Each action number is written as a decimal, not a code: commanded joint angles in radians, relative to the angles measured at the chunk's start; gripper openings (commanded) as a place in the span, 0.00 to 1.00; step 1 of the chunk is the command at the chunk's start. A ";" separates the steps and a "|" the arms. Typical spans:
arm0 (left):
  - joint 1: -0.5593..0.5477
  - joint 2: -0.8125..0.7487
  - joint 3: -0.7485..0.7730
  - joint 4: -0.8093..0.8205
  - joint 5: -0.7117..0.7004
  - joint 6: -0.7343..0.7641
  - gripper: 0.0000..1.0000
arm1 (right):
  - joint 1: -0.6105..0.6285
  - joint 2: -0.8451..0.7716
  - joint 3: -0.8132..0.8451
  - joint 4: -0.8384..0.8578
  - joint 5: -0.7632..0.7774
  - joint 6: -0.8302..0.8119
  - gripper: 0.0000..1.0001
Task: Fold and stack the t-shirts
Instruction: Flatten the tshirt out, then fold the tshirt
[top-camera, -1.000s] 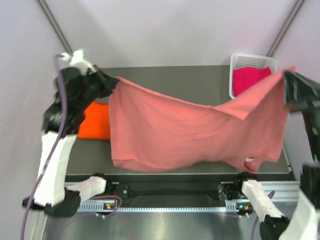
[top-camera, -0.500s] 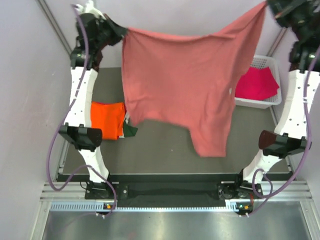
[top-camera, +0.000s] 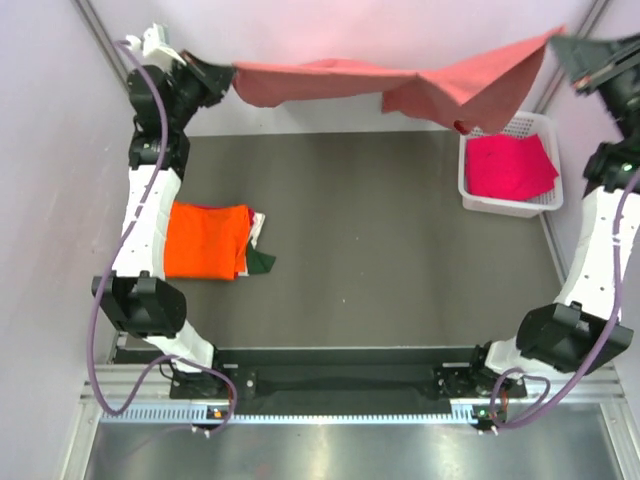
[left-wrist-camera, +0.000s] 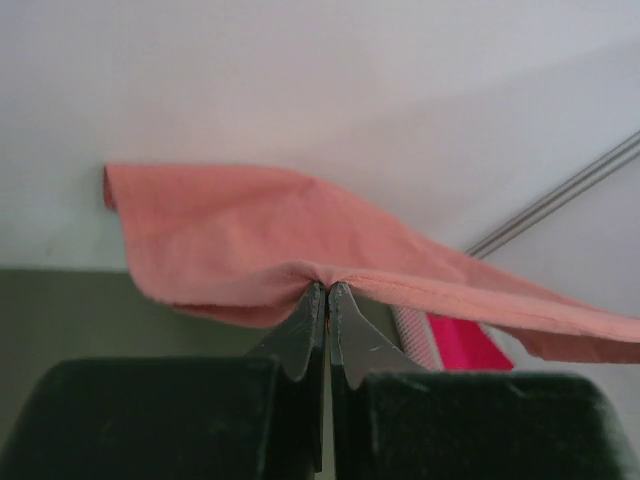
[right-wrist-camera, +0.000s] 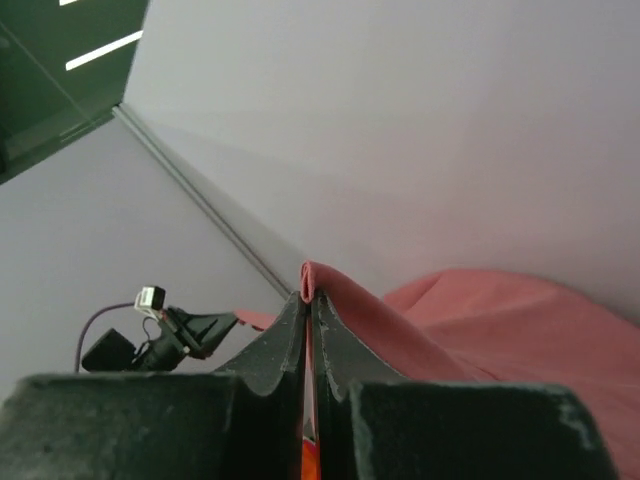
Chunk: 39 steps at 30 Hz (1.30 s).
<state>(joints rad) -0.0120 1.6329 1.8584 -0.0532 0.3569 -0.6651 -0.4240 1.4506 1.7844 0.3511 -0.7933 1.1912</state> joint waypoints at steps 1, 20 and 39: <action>0.004 -0.053 -0.186 0.085 0.022 0.048 0.00 | 0.001 -0.108 -0.344 0.143 -0.058 -0.002 0.00; -0.025 -0.689 -1.205 -0.016 -0.112 0.039 0.00 | 0.053 -0.818 -1.063 -0.704 0.101 -0.634 0.00; -0.026 -0.725 -1.331 -0.076 -0.065 0.067 0.00 | 0.053 -1.009 -1.140 -0.894 0.332 -0.726 0.00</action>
<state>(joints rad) -0.0383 0.8886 0.4889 -0.1394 0.2909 -0.6266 -0.3794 0.4126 0.6605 -0.5968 -0.4980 0.4782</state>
